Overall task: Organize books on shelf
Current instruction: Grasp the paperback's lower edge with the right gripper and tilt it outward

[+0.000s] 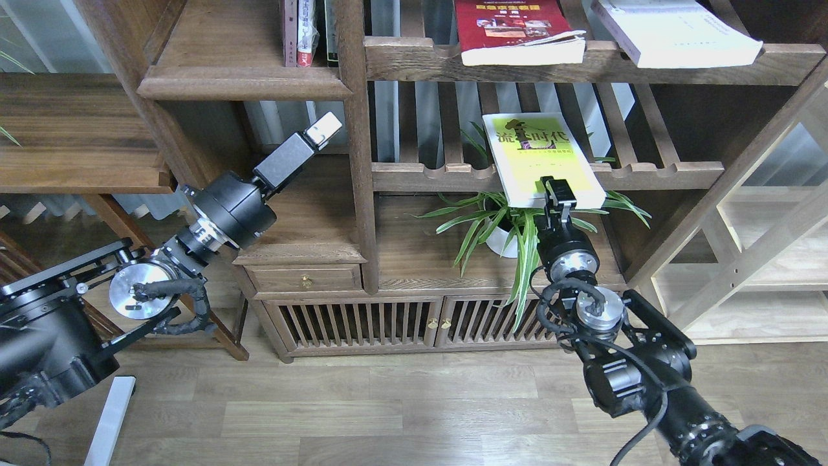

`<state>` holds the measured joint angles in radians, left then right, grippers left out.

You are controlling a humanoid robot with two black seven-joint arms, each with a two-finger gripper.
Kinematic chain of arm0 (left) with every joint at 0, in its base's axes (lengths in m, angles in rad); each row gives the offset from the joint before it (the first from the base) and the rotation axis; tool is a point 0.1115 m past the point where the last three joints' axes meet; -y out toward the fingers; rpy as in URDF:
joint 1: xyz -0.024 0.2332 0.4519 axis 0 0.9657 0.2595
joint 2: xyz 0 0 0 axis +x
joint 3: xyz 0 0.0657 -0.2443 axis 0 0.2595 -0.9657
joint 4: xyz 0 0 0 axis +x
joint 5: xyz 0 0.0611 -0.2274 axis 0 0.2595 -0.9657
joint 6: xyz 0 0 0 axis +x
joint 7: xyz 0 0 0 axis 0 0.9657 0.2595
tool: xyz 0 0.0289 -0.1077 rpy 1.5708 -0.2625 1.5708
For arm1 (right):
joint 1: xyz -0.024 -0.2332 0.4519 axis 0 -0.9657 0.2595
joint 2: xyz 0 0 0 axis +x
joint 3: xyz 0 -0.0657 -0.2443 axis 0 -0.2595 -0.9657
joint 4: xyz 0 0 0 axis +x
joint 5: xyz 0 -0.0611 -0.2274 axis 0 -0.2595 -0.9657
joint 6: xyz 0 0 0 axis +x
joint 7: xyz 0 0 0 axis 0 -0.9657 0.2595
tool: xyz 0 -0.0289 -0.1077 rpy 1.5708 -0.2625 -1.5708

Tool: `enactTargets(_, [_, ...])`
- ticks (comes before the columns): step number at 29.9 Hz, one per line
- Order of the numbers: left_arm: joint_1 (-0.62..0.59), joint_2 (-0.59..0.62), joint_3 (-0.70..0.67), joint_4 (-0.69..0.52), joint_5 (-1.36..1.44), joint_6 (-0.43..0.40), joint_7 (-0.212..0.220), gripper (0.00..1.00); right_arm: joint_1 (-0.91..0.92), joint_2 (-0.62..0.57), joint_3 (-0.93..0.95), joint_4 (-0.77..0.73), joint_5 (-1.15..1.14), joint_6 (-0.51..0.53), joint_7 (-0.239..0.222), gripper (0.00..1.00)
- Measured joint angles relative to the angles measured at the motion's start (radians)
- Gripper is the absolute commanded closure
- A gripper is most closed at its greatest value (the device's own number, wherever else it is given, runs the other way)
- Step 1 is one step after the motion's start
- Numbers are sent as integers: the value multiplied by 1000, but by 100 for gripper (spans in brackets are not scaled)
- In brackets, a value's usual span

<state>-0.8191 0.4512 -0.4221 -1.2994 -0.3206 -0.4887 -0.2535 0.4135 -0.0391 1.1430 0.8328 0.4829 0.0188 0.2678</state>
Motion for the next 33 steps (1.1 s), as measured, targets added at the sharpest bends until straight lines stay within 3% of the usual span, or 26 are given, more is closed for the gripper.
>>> enactTargets(27, [0,-9,-2,6,1,0,3,1,108,1,-8,-69,-10,-55,1,18])
enactTargets(33, [0,-7,-2,8,1,0,3,1,110,0,-8,-72,-12,-85,3,38])
